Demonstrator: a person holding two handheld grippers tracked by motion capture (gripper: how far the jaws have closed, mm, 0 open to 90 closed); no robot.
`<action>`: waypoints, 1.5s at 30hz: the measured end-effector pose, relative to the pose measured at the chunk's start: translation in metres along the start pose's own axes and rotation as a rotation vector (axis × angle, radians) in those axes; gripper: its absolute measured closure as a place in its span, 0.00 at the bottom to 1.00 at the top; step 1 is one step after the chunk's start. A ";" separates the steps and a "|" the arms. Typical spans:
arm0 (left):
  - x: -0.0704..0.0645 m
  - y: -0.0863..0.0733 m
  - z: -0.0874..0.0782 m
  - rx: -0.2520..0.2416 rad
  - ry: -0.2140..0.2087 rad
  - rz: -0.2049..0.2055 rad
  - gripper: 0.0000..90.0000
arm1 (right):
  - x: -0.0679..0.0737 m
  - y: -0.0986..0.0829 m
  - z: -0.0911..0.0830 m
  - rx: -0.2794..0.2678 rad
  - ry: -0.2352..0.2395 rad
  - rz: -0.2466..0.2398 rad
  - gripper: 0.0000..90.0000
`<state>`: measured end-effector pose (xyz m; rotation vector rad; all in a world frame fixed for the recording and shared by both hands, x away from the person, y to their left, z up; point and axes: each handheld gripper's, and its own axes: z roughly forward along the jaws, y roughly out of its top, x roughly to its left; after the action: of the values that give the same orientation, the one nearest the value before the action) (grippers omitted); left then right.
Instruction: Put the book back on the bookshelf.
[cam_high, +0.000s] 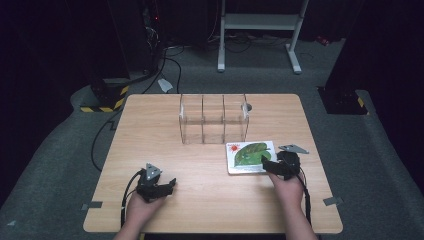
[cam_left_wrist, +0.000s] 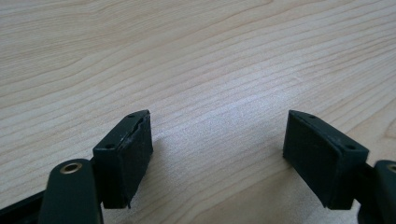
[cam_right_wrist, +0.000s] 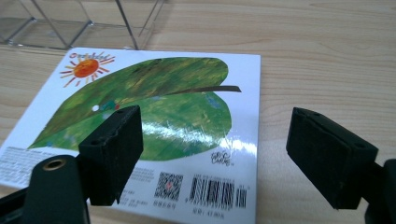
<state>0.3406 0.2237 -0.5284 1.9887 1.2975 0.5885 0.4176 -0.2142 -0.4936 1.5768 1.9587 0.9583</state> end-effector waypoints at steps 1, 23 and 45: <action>0.000 0.000 0.000 0.001 0.000 0.002 0.27 | 0.000 0.000 0.008 0.030 -0.005 0.000 0.22; 0.000 0.000 0.000 0.002 -0.003 0.004 0.26 | 0.005 -0.019 0.011 0.075 0.061 0.031 0.27; 0.000 0.001 -0.002 0.016 -0.013 0.007 0.28 | 0.103 -0.060 -0.017 0.033 0.145 -0.099 0.28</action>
<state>0.3399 0.2235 -0.5265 2.0084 1.2914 0.5690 0.3408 -0.1251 -0.5189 1.4485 2.1400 1.0293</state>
